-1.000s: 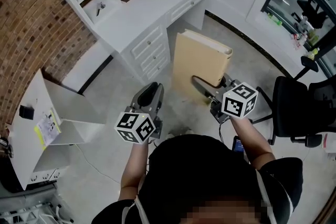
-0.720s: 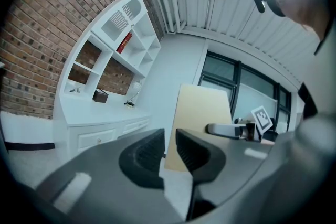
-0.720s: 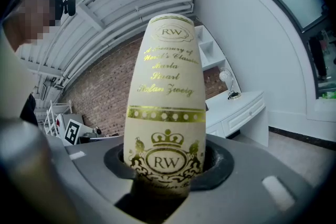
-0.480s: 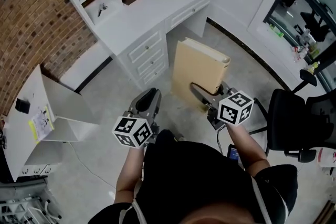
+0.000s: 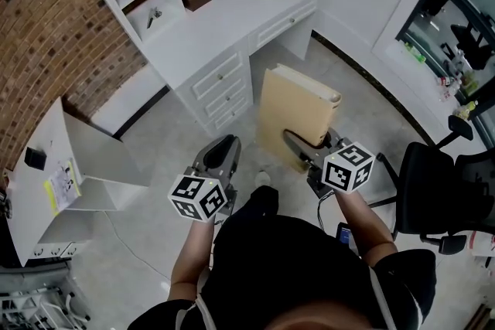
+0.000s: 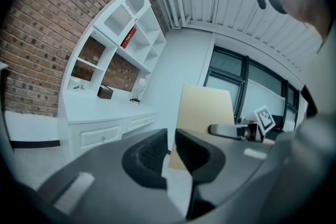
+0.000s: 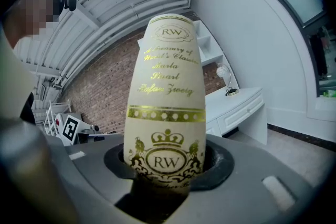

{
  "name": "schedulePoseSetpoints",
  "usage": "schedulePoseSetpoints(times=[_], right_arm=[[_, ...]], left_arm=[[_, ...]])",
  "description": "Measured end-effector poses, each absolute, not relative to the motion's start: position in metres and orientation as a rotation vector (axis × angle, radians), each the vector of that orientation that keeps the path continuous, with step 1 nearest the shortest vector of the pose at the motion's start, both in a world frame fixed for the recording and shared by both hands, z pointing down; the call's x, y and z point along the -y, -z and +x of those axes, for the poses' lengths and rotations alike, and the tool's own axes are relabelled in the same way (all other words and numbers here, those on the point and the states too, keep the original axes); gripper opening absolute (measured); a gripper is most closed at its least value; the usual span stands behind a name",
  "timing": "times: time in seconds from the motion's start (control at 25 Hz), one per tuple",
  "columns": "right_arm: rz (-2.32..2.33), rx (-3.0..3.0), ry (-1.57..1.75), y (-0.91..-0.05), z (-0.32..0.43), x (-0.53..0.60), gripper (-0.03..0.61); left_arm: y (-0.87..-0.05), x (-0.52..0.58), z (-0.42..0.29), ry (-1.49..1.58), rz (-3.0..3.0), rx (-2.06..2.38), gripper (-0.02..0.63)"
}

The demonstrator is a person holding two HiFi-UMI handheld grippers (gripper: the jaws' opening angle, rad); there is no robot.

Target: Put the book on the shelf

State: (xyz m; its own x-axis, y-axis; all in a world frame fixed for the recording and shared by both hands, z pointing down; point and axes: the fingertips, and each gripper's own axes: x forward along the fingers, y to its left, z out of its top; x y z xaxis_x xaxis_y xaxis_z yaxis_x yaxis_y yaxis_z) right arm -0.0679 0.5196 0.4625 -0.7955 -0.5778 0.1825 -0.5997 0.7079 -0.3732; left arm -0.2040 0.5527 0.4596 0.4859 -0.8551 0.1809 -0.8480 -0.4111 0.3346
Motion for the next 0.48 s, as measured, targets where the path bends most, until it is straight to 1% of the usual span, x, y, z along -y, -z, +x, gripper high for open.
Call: schedulePoseSetpoints(times=[0.48], right_arm=[[1.017,2.818,-0.595,-0.458,-0.066,-0.437,0.224]], left_arm=[[-0.457,-0.457,-0.201,0.070,2.379,1.381,0.049]])
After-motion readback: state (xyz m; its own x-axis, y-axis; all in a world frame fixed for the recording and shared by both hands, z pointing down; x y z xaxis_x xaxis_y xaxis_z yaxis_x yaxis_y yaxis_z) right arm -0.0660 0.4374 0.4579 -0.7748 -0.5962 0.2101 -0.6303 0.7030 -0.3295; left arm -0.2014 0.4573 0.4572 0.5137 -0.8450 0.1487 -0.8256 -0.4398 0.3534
